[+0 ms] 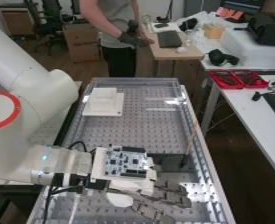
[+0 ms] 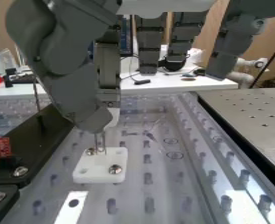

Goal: Grab the paper clip and place it in the clear container

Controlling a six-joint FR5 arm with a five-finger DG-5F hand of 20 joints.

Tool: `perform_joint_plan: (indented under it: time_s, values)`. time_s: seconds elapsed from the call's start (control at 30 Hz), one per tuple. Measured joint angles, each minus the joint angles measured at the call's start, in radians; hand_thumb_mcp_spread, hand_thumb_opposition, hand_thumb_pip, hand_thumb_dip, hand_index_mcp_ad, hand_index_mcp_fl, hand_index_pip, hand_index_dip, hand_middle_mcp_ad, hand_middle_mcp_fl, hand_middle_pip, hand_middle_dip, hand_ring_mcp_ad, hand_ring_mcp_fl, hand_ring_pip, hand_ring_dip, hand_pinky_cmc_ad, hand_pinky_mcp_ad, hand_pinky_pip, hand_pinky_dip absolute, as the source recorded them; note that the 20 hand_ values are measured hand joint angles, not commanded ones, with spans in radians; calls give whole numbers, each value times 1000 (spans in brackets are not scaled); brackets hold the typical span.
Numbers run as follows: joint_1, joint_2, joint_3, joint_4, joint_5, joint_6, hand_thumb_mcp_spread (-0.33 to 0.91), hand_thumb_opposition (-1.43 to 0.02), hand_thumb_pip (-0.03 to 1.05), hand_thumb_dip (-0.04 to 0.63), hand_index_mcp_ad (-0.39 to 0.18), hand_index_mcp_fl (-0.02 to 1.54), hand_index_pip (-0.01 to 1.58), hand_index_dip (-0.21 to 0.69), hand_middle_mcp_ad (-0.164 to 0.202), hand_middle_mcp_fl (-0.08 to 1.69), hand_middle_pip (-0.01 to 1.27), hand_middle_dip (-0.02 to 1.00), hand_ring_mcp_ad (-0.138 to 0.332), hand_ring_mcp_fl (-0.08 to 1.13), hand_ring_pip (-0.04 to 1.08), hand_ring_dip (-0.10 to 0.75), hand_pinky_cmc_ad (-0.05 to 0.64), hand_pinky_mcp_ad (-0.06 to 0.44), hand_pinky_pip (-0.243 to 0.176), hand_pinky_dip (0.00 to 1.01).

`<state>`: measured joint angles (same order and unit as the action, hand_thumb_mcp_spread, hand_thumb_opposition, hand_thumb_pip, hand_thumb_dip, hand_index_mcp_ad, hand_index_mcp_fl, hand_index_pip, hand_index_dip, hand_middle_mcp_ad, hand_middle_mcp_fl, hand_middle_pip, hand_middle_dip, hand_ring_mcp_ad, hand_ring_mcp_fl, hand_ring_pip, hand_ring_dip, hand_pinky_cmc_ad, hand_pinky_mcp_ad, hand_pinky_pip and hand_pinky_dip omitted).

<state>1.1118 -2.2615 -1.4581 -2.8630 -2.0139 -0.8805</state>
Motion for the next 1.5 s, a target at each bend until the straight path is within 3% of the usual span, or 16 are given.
perform_joint_plan:
  time_s: [1.5]
  values:
    - [0, -11, -12, 17, 12, 44, 449, -813, 766, 276, -188, 304, 1546, 16, 61, 122, 117, 175, 86, 0, 79, 87, 330, 271, 52, 195]
